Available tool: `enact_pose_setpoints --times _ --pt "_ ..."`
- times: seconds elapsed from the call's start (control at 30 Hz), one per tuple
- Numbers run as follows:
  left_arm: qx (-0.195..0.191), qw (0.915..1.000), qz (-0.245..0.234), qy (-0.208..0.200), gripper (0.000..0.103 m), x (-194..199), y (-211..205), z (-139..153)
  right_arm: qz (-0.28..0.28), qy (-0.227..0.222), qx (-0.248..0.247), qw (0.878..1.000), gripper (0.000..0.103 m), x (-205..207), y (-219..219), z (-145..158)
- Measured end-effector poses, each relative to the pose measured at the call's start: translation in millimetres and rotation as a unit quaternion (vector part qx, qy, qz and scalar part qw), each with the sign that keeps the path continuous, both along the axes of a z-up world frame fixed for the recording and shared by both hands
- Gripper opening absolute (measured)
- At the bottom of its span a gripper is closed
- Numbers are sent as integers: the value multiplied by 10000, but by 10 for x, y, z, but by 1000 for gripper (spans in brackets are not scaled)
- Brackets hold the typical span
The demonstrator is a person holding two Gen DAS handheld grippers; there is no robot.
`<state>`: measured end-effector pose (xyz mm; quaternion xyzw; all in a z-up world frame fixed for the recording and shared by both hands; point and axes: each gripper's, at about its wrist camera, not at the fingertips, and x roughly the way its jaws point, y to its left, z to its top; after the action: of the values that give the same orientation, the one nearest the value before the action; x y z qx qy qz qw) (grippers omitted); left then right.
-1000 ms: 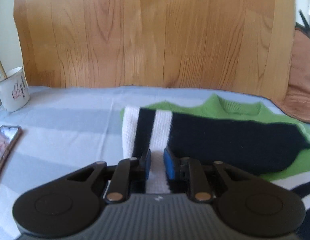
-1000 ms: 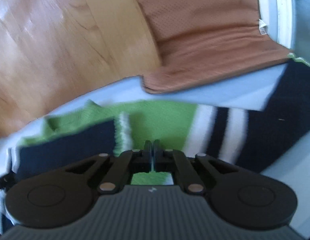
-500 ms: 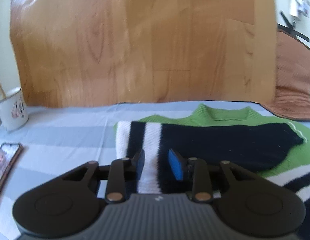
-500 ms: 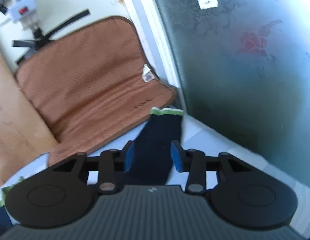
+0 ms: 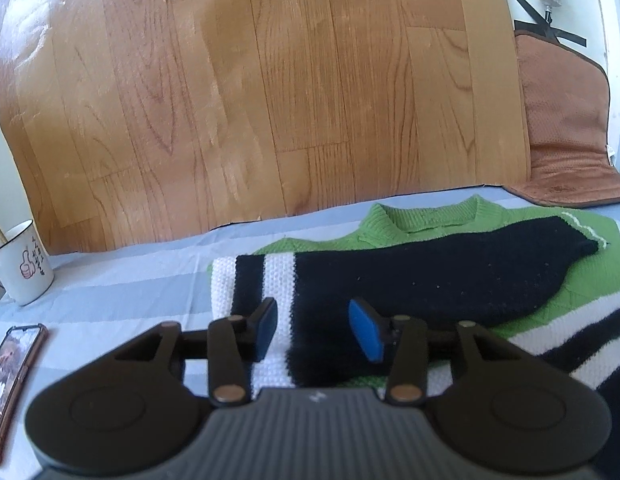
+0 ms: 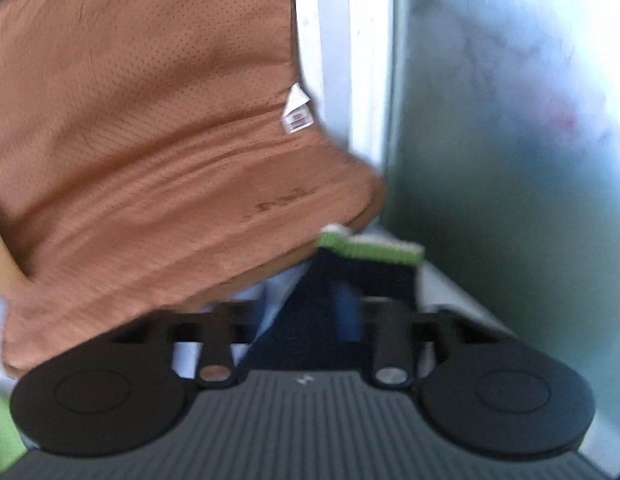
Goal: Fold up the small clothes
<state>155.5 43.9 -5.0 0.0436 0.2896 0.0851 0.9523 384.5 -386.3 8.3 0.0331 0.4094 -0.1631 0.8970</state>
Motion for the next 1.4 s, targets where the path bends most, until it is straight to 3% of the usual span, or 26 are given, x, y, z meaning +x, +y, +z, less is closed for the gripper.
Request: enact_pose_setpoints --times 0.1,0.23,0.33,0.47,0.6,0.7,0.8,0.87,0.93,1.03,1.1,1.2,1.27,1.37,1.4 --pt "-108 9999 -2 -24 43 -4 34 13 -78 -208 243 9995 10 -128 -84 124" --pt "-601 9979 81 -220 52 -66 198 87 245 -1140 1173 9862 10 -432 -31 635" --pt "-1369 9899 114 -349 55 -122 426 183 1079 -1541 1481 9709 10 -596 393 1057" --pt "-2226 9734 111 -535 59 -218 728 295 2523 -1753 1464 9403 10 -787 1377 1423" --pt "-2330 9689 263 -787 63 -307 934 366 3888 -1522 1287 8995 10 -959 2431 1385" --pt "-2548 9625 359 -861 66 -321 1114 373 4704 -1062 1135 8687 11 -1095 3149 1096" --pt "-2631 9603 421 -824 67 -293 1208 333 5389 -114 868 8378 18 -1162 3674 655" --pt "-2562 9629 437 -730 67 -248 1183 293 5541 55 374 8316 31 -1227 3751 509" --pt "-2526 9649 327 -634 67 -218 1130 281 5381 -115 457 8416 38 -1192 3525 547" --pt "-2365 9700 191 -536 67 -189 1025 264 4484 -379 876 8887 39 -965 2865 656" --pt "-2265 9729 115 -454 67 -167 948 240 3819 -489 801 9194 40 -884 2378 651" --pt "-2108 9772 104 -221 67 -59 832 158 3052 -389 656 9492 42 -910 1777 482" --pt "-2043 9787 181 -31 67 33 778 115 2659 -207 851 9600 44 -943 1478 337" --pt "-2172 9756 174 270 66 212 757 62 2440 -78 1330 9606 48 -947 1264 211" --pt "-2197 9747 143 374 54 272 734 39 2411 -63 1517 9586 49 -928 1200 181"
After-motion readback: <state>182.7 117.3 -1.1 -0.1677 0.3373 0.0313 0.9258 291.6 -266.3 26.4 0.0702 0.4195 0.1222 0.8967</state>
